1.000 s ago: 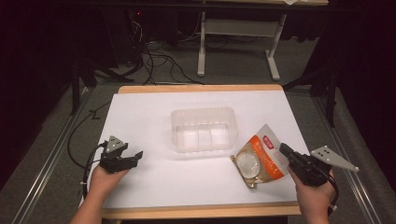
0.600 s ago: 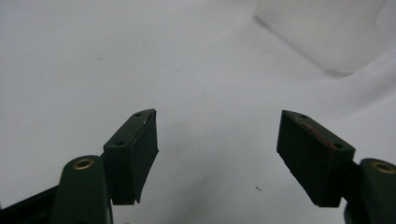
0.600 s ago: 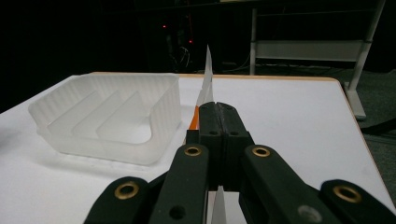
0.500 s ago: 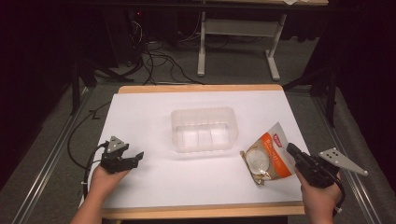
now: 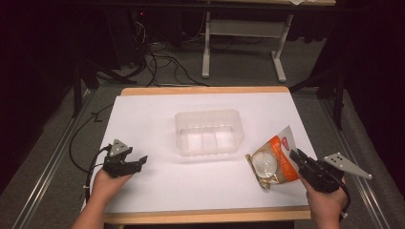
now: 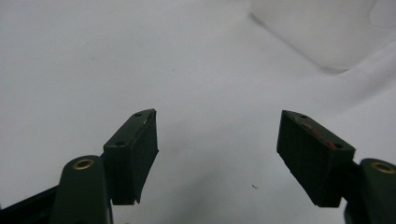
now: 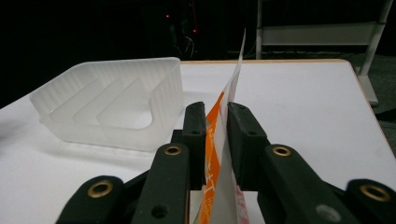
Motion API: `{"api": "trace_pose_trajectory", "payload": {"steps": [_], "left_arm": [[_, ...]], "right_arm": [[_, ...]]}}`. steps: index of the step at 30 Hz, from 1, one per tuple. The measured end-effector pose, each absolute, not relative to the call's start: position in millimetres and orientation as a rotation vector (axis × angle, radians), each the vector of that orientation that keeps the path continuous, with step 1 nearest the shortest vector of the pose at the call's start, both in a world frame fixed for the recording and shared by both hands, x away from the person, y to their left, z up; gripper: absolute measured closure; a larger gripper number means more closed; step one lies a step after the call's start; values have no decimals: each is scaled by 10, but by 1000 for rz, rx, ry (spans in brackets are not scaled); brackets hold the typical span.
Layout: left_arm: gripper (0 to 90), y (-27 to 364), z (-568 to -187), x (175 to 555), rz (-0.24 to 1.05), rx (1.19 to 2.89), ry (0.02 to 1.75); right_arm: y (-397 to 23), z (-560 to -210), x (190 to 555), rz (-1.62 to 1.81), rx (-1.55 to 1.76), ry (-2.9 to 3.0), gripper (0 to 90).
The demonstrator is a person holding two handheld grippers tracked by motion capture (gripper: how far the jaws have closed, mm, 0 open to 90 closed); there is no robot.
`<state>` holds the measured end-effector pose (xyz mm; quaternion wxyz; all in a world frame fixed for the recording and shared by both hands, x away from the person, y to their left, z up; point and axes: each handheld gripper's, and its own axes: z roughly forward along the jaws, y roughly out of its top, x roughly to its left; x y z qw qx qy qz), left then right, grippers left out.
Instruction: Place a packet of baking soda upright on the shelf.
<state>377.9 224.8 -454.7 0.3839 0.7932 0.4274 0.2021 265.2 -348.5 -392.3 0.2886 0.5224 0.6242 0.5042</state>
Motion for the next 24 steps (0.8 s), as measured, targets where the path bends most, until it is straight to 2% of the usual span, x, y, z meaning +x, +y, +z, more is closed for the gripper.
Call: {"api": "trace_pose_trajectory", "payload": {"steps": [10,24], "left_arm": [[293,2230,-4543,3775,519,2043,1072],[293,2209,-4547,3765,522,2055,1059]], "right_arm": [[-3398,-3976,2556,1324,1355,1705,618],[-3251,-4097,2546,1296,1343,1772,606]]}}
